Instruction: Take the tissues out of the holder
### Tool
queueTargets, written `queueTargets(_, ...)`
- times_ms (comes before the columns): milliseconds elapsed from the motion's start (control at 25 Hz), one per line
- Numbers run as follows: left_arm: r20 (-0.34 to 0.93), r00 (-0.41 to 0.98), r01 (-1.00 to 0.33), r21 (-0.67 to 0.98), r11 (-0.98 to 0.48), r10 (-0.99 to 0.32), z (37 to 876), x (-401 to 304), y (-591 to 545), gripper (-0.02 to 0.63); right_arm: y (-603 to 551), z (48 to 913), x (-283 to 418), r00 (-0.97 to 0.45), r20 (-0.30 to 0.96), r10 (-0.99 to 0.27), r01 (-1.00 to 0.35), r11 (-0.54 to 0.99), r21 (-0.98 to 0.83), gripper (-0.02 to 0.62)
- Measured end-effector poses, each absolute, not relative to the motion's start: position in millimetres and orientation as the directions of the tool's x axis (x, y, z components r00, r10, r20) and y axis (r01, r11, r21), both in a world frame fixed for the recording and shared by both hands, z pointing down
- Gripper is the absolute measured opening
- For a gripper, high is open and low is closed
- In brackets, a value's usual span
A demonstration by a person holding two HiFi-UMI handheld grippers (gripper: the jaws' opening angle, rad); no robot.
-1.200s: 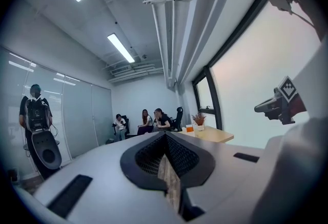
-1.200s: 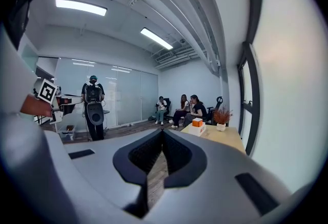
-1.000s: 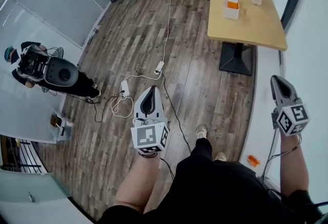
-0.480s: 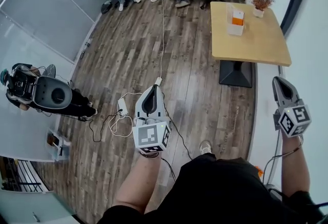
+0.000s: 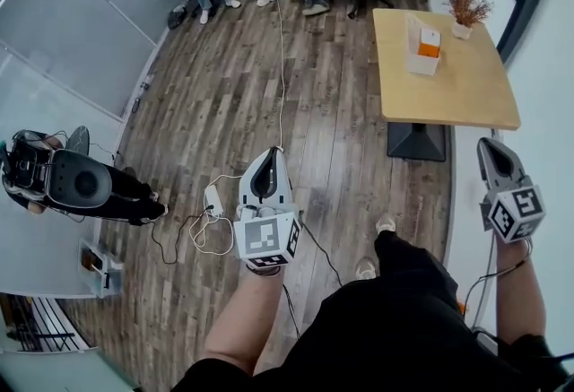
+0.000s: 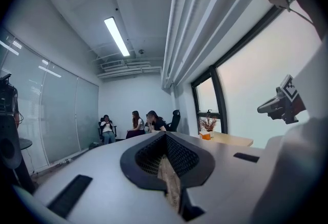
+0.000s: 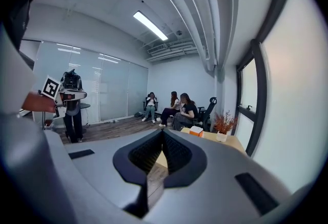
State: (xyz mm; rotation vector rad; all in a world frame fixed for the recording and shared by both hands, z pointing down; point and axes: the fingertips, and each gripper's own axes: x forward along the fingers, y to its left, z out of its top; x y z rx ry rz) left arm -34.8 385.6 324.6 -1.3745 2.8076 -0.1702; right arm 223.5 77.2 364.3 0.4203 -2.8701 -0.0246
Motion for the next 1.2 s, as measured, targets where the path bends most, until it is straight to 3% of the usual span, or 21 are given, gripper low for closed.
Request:
queueTargets(480, 0.076, -0.647, -0.761, -0.115, 0.638, -0.758, 330, -127, 320, 0.005, -6, 378, 113, -0.943, 0.209, -0.258, -0.265, 0.964, -0.008, 0.005)
queueTargets(1200, 0.107, -0.622, -0.782, -0.138, 0.608, -0.776, 318, -274, 93, 0.005, -210, 403, -33, -0.941, 0.219, -0.257, -0.279, 0.957, -0.076, 0.005)
